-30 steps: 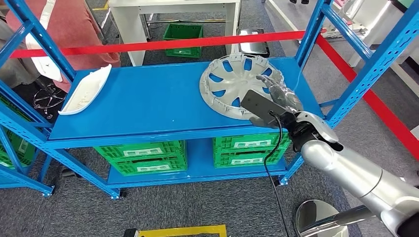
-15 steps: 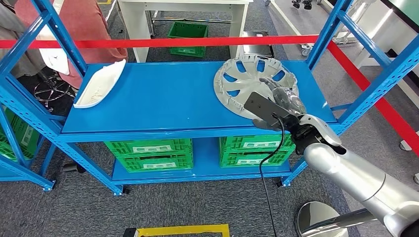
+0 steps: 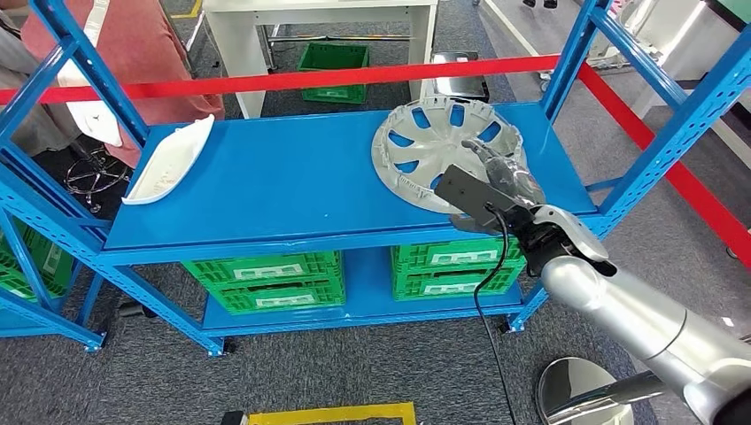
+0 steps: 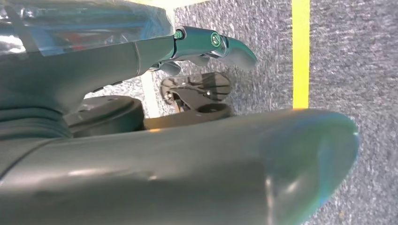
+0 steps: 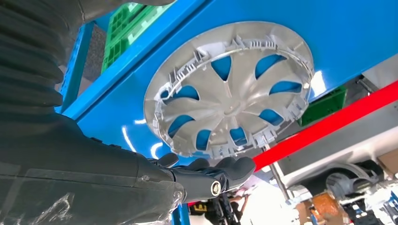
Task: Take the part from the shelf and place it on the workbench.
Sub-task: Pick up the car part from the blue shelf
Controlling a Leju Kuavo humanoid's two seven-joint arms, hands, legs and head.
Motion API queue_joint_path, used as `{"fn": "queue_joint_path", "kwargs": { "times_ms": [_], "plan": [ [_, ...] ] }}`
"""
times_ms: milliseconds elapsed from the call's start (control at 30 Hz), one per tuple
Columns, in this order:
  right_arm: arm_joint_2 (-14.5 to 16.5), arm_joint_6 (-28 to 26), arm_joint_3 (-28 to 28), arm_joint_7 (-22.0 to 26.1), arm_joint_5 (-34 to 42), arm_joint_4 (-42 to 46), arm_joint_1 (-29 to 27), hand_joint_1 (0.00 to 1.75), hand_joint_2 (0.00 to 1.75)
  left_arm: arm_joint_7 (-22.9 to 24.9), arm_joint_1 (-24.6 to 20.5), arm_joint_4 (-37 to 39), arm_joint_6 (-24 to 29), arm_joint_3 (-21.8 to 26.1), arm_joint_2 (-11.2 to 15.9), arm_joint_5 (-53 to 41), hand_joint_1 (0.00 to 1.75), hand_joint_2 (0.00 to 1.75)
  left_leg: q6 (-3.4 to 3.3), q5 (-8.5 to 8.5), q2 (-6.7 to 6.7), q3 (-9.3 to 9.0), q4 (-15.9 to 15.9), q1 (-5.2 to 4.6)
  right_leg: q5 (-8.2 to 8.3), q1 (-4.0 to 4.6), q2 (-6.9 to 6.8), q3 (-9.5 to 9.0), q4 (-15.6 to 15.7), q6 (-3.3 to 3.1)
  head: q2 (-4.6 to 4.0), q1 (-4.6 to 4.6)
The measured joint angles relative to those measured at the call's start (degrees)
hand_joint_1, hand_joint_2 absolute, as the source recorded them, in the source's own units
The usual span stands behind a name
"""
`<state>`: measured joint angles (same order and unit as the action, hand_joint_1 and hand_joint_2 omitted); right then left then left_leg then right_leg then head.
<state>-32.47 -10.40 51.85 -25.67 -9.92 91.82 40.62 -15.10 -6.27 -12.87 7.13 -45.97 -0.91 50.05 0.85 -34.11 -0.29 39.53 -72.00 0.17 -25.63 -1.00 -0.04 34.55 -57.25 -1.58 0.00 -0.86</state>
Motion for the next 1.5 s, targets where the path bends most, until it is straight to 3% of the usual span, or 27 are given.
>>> {"fn": "queue_joint_path", "kwargs": {
  "times_ms": [33, 67, 167, 233, 367, 433, 500, 533, 567, 633, 700, 767, 833, 900, 1000, 1033, 1067, 1133, 1200, 1233, 1367, 1433, 1500],
  "plan": [
    [0.0, 0.0, 0.0, 0.0, 0.0, 0.0, -0.2, 0.00, 1.75, 0.0, 0.0, 0.0, 0.0, 0.0, 0.0, 0.0, 0.00, 0.00, 0.29, -0.01, 0.00, 0.69, -1.4, 0.28, -0.08, -0.11, 0.02, 0.01, -0.1, 0.08, 0.00, 0.17],
    [0.0, 0.0, 0.0, 0.0, 0.0, 0.0, -0.3, 0.00, 1.75, 0.0, 0.1, 0.0, 0.0, 0.0, 0.1, 0.0, 0.00, 0.00, 0.52, 1.07, 0.00, 0.37, -0.7, 0.52, -0.19, -0.25, 0.06, 0.01, -0.3, 0.24, 0.00, 0.30],
    [0.0, 0.0, -0.1, 0.1, 0.0, 0.0, -0.3, 0.00, 1.75, 0.0, 0.0, 0.0, 0.0, -0.2, 0.2, 0.0, 0.00, 0.00, 0.80, 6.12, -0.02, -4.26, 9.1, 0.87, -0.69, -0.57, 0.19, -0.05, -0.9, 1.11, 0.00, 0.76],
    [0.0, 0.0, -0.1, 0.2, 0.0, 0.0, -0.3, 0.00, 1.75, 0.0, -0.1, 0.0, 0.0, -0.3, 0.2, 0.0, 0.00, 0.00, 0.21, 6.53, -0.06, -5.91, 12.5, 0.68, -0.72, -0.51, 0.27, 0.17, -1.1, 1.92, 0.00, 0.98],
    [0.0, 0.0, -0.3, 0.3, 0.0, 0.0, -0.3, 0.00, 1.75, 0.0, 0.0, 0.0, 0.0, -0.5, 0.3, 0.3, 0.00, 0.00, -1.80, 6.86, -0.08, -5.97, 13.3, 0.48, -1.18, -0.71, 0.17, 0.75, -1.6, 3.31, 0.00, 0.53],
    [0.0, 0.0, -0.5, 0.3, 0.0, 0.0, -0.3, 0.00, 1.75, 0.0, -0.1, 0.0, 0.0, -0.6, 0.3, 0.3, 0.00, 0.00, -2.53, 7.12, -0.07, -5.97, 13.6, 0.39, -4.12, -0.66, 0.15, 3.12, -6.7, 3.39, 0.00, -0.11],
    [0.0, 0.0, -0.6, 0.4, 0.0, 0.0, -0.4, 0.00, 1.75, 0.0, -0.2, 0.0, 0.0, -0.7, 0.3, 0.4, 0.00, 0.00, -2.98, 7.10, -0.07, -5.91, 13.6, -0.01, -7.22, -0.47, 0.18, 6.82, -14.3, 3.24, 0.00, -0.74],
    [0.0, 0.0, -0.6, 0.4, 0.0, 0.0, -0.5, 0.00, 1.75, 0.0, -0.2, 0.0, 0.0, -0.7, 0.3, 0.4, 0.00, 0.00, -3.10, 7.08, -0.07, -5.93, 13.6, -0.25, -7.55, -0.35, 0.17, 7.96, -16.5, 3.07, 0.00, -0.95],
    [0.0, 0.0, -0.6, 0.5, 0.0, -0.1, -0.6, 0.00, 1.75, 0.0, -0.2, 0.0, 0.0, -0.7, 0.3, 0.4, 0.00, 0.00, -3.17, 7.05, -0.08, -5.97, 13.6, -0.48, -6.81, -0.21, 0.17, 8.11, -16.6, 2.81, 0.00, -1.13],
    [0.0, 0.0, -0.7, 0.6, 0.0, -0.1, -0.5, 0.00, 1.75, 0.0, -0.2, 0.0, 0.0, -0.7, 0.3, 0.4, 0.00, 0.00, -3.26, 6.97, -0.13, -6.14, 13.6, -0.87, -3.01, 0.26, 0.17, 5.43, -10.8, 1.93, 0.00, -1.43],
    [0.0, -0.1, -0.8, 0.8, 0.0, -0.1, -0.2, 0.00, 0.87, 0.0, -0.4, 0.0, -0.1, -0.8, 0.3, 0.4, 0.00, 0.00, -3.14, 6.85, -0.17, -6.10, 13.4, -1.26, -0.54, 0.79, 0.09, 2.11, -3.9, 1.04, 0.00, -1.48],
    [0.1, -0.3, -0.9, 1.1, 0.0, -0.1, -0.1, 0.00, 0.00, 0.1, -0.5, 0.0, -0.2, -0.9, 0.3, 0.4, 0.00, 0.00, -2.67, 6.56, -0.15, -5.92, 13.5, -1.30, -0.71, 1.15, 0.10, 1.01, -1.3, 0.66, 0.00, -1.39],
    [0.1, -0.5, -1.0, 1.2, -0.1, -0.2, -0.1, 0.00, 0.00, 0.1, -0.6, 0.0, -0.2, -1.1, 0.3, 0.4, 0.00, 0.00, -2.01, 6.02, -0.07, -6.17, 13.6, -1.19, -0.85, 1.02, 0.23, 0.50, -0.6, 0.41, 0.00, -1.45],
    [0.1, -0.6, -1.0, 1.2, -0.1, -0.2, 0.0, 0.00, 0.00, 0.0, -0.7, 0.0, -0.1, -1.1, 0.4, 0.4, 0.00, 0.00, -1.22, 4.45, -0.01, -5.71, 11.4, -1.06, -0.63, 0.54, 0.21, -0.63, 0.1, 0.03, 0.00, -1.19],
    [0.1, -0.5, -1.0, 1.2, 1.4, -0.3, -0.2, 0.00, 0.00, -0.2, -0.8, 0.0, 0.0, -1.2, 0.3, 0.4, 0.00, 0.00, 0.01, 0.18, 0.00, -0.96, 1.6, -0.19, -0.76, 0.21, 0.61, -1.49, 0.3, -0.13, 0.00, -0.27],
    [0.1, -0.6, -1.0, 1.3, 1.8, -0.3, -0.4, 0.00, 0.00, -0.2, -0.7, 0.0, 0.0, -1.2, 0.3, 0.4, 0.00, 0.00, 0.31, -0.18, 0.01, 0.52, -0.7, 0.07, -0.93, 0.14, 0.76, -1.56, 0.2, -0.07, 0.00, -0.09],
    [0.1, -0.7, -1.0, 1.5, 2.0, -0.4, -0.5, 0.00, 0.00, -0.3, -0.6, 0.0, 0.0, -1.2, 0.4, 0.5, 0.00, 0.00, 0.53, 0.56, 0.01, 1.24, -1.2, 0.26, -1.13, 0.05, 0.98, -1.61, 0.1, 0.05, 0.00, 0.06],
    [0.2, -1.2, -1.0, 1.8, 1.8, -0.5, -0.6, 0.00, 0.00, -0.4, -0.6, 0.0, 0.0, -1.3, 0.4, 0.5, 0.00, 0.00, 0.67, 5.04, 0.01, -0.24, 3.9, 0.50, -1.73, -0.16, 1.32, -1.90, -0.3, 0.40, 0.00, 0.39],
    [0.2, -1.7, -1.1, 1.9, 1.5, -0.5, -0.6, 0.00, 0.00, -0.5, -0.7, 0.0, -0.1, -1.4, 0.4, 0.5, 0.00, 0.00, 0.36, 8.21, -0.08, -2.92, 10.4, 0.48, -2.42, -0.18, 1.63, -2.14, -0.8, 0.97, 0.00, 0.73],
    [0.2, -1.8, -1.2, 1.9, 1.3, -0.5, -0.6, 0.00, 0.00, -0.6, -0.8, 0.0, -0.1, -1.4, 0.4, 0.5, 0.00, 0.00, 0.06, 8.62, -0.12, -3.73, 12.1, 0.38, -2.64, -0.14, 1.71, -2.14, -0.9, 1.32, 0.00, 0.81],
    [0.2, -1.8, -1.5, 1.9, 1.0, -0.5, -0.5, 0.00, 0.00, -0.5, -0.8, 0.0, -0.4, -1.5, 0.5, 0.8, 0.00, 0.00, -1.59, 8.30, -0.18, -4.28, 13.2, 0.31, -3.21, -0.23, 1.43, -1.97, -1.0, 2.75, 0.00, 0.65],
    [0.2, -1.8, -1.7, 1.9, 0.8, -0.5, -0.2, 0.00, 0.00, -0.5, -0.9, 0.0, -0.5, -1.5, 0.5, 0.8, 0.00, 0.00, -2.29, 8.11, -0.21, -4.58, 13.7, 0.48, -4.58, -0.26, 0.85, -0.04, -4.4, 3.14, 0.00, 0.19],
    [0.2, -1.7, -1.8, 1.9, 0.8, -0.5, -0.2, 0.00, 0.00, -0.5, -1.0, 0.0, -0.5, -1.7, 0.4, 0.8, 0.00, 0.00, -2.70, 7.64, -0.19, -4.86, 13.7, 0.34, -6.68, -0.24, 0.52, 4.38, -11.4, 3.29, 0.00, -0.45]
  ]
}}
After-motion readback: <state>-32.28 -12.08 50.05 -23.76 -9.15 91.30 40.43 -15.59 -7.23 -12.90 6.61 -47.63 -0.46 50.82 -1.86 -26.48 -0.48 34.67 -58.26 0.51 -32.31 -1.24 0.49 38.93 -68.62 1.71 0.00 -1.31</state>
